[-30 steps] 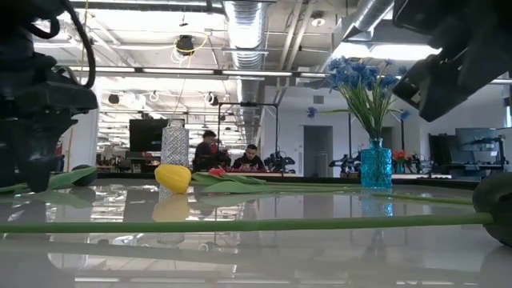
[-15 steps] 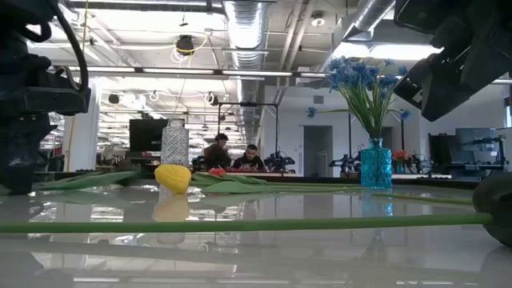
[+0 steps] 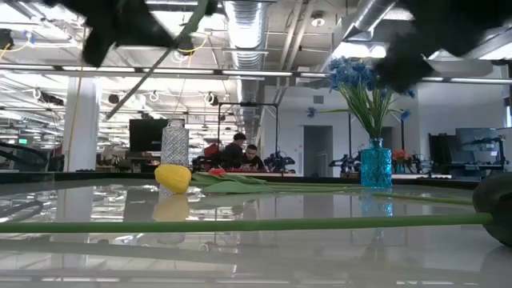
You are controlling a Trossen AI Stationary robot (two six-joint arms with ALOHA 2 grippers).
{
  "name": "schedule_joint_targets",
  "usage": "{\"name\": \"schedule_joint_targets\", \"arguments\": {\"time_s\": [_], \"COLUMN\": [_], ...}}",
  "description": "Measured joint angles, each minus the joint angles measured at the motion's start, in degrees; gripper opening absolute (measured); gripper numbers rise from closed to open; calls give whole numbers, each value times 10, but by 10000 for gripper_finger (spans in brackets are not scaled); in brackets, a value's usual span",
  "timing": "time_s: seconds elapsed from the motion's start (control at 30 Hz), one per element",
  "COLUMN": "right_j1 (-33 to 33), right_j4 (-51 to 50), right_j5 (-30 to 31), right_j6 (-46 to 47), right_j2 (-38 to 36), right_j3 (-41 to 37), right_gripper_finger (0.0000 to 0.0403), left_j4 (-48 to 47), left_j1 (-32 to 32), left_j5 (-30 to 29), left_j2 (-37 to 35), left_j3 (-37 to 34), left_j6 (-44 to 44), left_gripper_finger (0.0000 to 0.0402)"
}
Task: Sort flowers into vase by color
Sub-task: Put the top black flower into the blue vase
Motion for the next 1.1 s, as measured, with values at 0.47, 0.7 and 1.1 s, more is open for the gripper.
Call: {"name": "schedule_joint_targets", "arguments": {"time_s": [0.47, 0.7, 1.1], "right_j1": [-66, -71, -96], "right_j4": [435, 509, 509], "right_j5": [17, 17, 27], "right_j6": [-140, -127, -126], "right_j2": [128, 161, 160], "right_j3": [0, 0, 13], "right_gripper_finger": [219, 219, 194], "left_j4": [515, 602, 601], "left_j1": [120, 153, 158], "left_j5": [509, 588, 591], "left_j2": [172, 234, 254], "left_j3": [1, 5, 23], "left_j6": [286, 288, 313], "left_gripper_finger": [0, 0, 0]}}
